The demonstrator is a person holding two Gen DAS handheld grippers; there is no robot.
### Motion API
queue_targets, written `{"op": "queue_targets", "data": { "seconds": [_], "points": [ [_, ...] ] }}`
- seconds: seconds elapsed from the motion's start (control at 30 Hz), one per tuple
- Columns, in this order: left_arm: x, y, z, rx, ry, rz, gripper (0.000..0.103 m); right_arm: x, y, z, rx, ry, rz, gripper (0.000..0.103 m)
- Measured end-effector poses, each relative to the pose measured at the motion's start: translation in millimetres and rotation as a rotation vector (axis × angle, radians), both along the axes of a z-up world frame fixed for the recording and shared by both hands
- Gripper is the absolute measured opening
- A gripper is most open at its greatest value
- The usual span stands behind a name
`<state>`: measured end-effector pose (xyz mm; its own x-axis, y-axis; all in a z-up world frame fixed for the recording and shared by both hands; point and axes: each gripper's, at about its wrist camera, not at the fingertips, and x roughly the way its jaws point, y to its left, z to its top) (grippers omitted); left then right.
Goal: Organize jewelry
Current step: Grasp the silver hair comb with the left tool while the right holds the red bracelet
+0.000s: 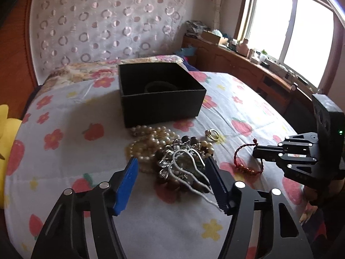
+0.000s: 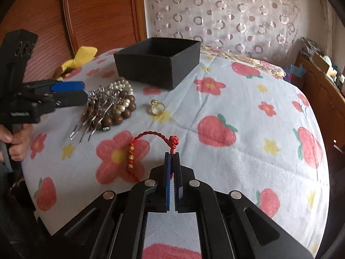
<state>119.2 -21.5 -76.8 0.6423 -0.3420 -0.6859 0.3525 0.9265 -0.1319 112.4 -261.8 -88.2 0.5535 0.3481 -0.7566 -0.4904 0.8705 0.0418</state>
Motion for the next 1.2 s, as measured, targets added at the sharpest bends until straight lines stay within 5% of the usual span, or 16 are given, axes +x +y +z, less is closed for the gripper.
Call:
{"op": "queue_targets", "data": {
  "seconds": [0.3,0.53,1.1,1.13,1.2],
  "points": [
    [18,-13,-9,0.085,0.031,0.01,0.061,3,-2,-3,0.033,0.016,-0.015,0.003],
    [14,-9,-11,0.054,0.041,-0.016,0.043,3,-3,-3,0.026,0.011,-0.01,0.003],
    [-11,-1,-12,0.059,0.033,-0.004,0.038,2,-3,-4,0.026,0.011,-0.011,0.003],
    [-13,-2,-10,0.065,0.019,0.006,0.02,2,-3,-4,0.026,0.01,-0.011,0.003],
    [-18,-1,-6,0.07,-0.002,0.021,0.018,2,-3,-4,0.026,0.01,-0.011,0.003]
  ]
}}
